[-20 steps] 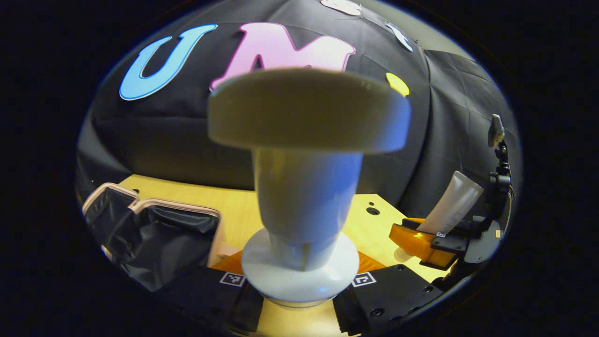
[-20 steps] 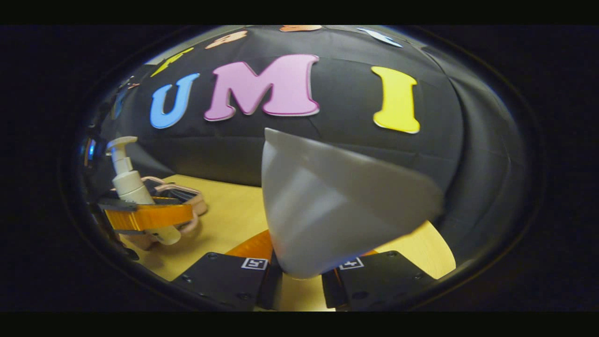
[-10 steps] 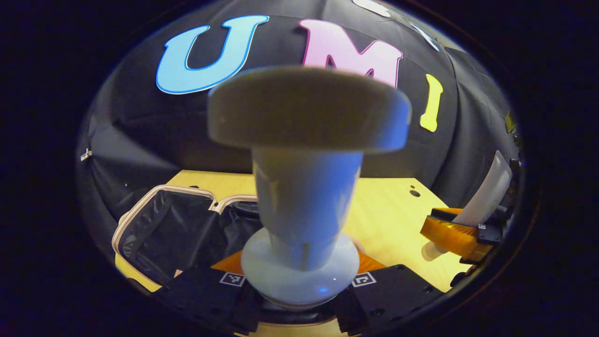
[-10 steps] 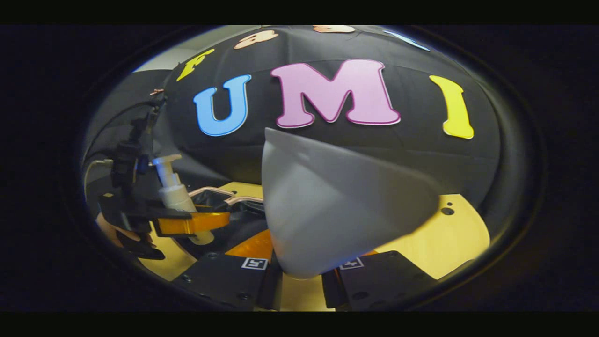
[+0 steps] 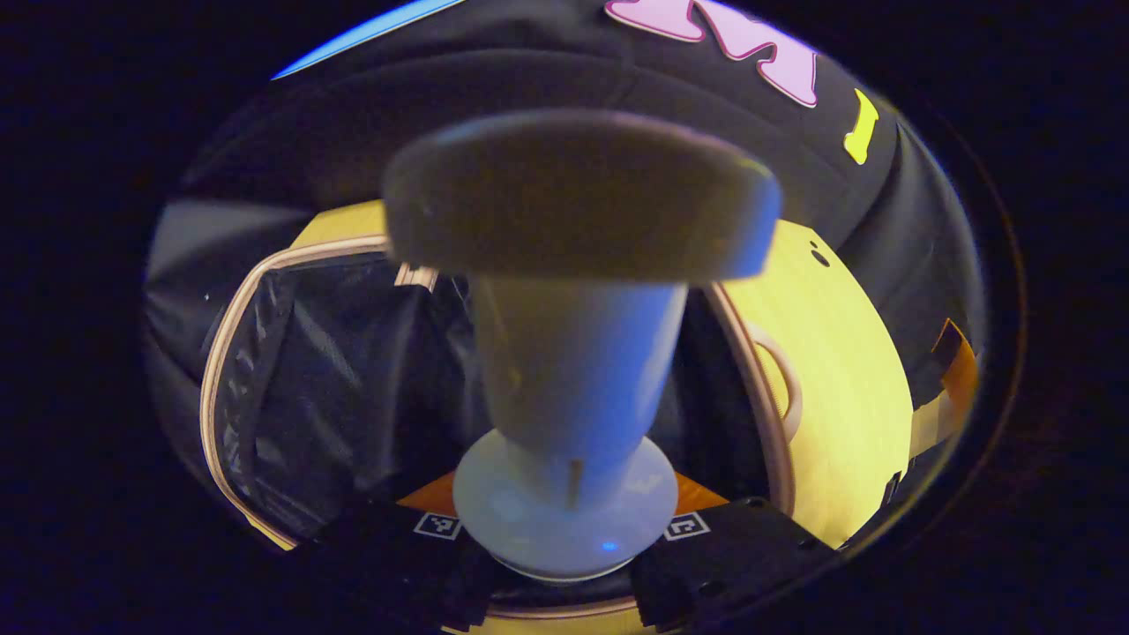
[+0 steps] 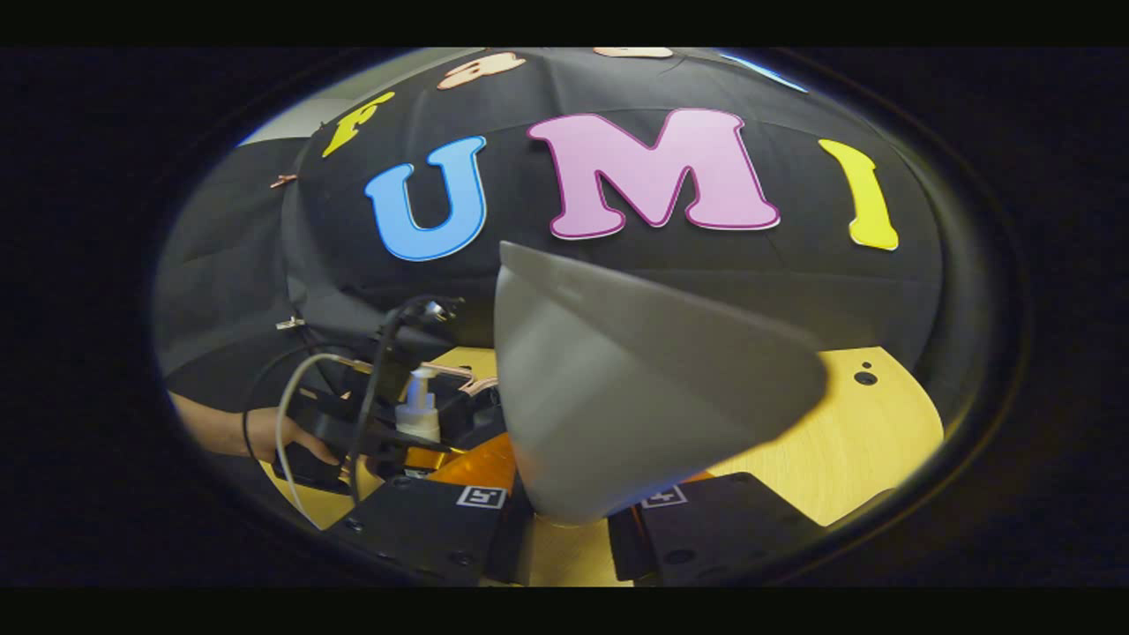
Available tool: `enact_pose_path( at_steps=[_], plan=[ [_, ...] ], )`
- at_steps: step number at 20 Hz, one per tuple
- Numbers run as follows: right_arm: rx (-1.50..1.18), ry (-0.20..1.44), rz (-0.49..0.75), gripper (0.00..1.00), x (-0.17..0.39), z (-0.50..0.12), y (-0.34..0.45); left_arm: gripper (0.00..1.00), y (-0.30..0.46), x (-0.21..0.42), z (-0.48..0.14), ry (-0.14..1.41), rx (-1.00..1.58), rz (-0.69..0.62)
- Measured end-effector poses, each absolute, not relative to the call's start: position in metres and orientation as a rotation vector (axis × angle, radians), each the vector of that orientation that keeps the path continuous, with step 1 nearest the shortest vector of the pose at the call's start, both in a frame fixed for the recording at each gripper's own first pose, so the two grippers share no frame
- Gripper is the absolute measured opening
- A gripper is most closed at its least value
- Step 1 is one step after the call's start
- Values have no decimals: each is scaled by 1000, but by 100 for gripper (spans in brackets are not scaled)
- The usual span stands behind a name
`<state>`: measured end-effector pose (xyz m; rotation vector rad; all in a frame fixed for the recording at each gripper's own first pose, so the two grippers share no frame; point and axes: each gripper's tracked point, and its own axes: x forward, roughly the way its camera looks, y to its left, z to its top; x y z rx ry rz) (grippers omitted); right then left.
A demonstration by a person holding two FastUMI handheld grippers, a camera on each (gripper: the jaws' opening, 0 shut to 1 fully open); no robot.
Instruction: First open the suitcase, pack the skin care products into it, and then close the suitcase.
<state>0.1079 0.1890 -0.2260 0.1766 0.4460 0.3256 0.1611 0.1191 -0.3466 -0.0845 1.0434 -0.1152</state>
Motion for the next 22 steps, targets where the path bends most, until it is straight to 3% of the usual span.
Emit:
enact_pose_path(
  at_steps=[2,6,9,11,12,18,22],
  plan=[
    [181,452,316,32,111,-227,192,67,119,159,-368,1165,-143,-105],
    [175,472,303,32,113,-231,197,69,120,163,-371,1259,-78,-113],
    [185,511,288,32,114,-235,201,67,127,173,-363,1252,-22,-64],
    [152,544,284,32,115,-238,203,80,138,175,-350,1193,-16,-21],
    [125,557,289,32,116,-238,205,94,137,175,-341,1153,-46,-18],
    [122,649,318,32,119,-245,241,97,205,154,-236,726,-31,134],
    [145,776,319,31,123,-280,279,98,245,97,-190,613,-97,185]
  ],
)
